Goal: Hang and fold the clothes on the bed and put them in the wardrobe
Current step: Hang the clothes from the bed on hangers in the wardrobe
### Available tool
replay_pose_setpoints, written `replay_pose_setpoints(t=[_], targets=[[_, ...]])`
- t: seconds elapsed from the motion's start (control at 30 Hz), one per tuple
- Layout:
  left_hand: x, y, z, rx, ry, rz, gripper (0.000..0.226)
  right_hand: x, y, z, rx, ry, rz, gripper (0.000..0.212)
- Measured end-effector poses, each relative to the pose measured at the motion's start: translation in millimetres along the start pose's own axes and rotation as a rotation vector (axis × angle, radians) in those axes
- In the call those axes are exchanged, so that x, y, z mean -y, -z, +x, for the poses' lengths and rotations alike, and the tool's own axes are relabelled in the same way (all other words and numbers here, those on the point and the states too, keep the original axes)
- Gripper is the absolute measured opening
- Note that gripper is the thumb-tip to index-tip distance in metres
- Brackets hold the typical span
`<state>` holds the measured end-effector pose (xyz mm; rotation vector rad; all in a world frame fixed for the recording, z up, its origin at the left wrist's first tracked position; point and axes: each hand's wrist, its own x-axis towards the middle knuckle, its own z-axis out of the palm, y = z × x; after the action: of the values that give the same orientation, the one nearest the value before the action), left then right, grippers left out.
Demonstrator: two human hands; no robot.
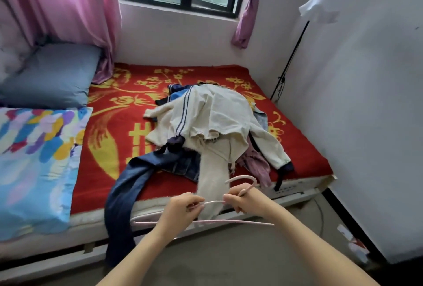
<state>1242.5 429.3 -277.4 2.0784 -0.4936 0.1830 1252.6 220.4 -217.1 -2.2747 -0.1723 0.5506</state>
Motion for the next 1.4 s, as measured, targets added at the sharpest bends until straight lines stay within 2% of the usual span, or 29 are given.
replay_pose_setpoints(t=[0.1, 0.27, 0.47, 0.7, 0.87, 1.0, 1.2, 1.3, 1.4], targets=[[5.6, -15.9, 25.6, 0.081, 0.013, 0.024, 0.011, -15.8, 22.3, 11.3, -0.012, -0.042, 0.021, 0.037], [27.1, -32.2, 79.3, 0.167, 0.073, 0.1, 0.014, -48.3, 77.5, 46.1, -0.056, -0.073, 0.065, 0.026], [45.9, -40.6, 160.5, 0.086, 0.166, 0.115, 0.012, -76.0, 150.1, 112.2, -0.107, -0.029, 0.227, 0.03], [62.4, -74.5, 242.7, 0.021, 0.21, 0.158, 0.009, -108.1, 221.1, 189.0, -0.065, 0.014, 0.232, 0.028], [81.4, -87.5, 271.9, -0.016, 0.254, 0.226, 0.004, -127.9, 241.1, 233.9, 0.043, -0.01, 0.218, 0.014], [96.3, -85.3, 313.9, -0.08, 0.171, 0.398, 0.004, -129.2, 268.5, 270.0, 0.087, 0.017, 0.162, 0.008], [127.6, -78.7, 401.6, -0.186, 0.274, 0.342, 0.016, -125.5, 327.3, 320.5, -0.028, -0.114, 0.108, 0.011], [141.0, -78.6, 436.8, -0.176, 0.264, 0.329, 0.019, -131.2, 355.2, 340.8, -0.12, -0.152, 0.045, 0.012], [154.2, -83.2, 464.7, -0.159, 0.296, 0.318, 0.019, -141.0, 371.7, 356.9, -0.178, -0.171, 0.1, 0.016]])
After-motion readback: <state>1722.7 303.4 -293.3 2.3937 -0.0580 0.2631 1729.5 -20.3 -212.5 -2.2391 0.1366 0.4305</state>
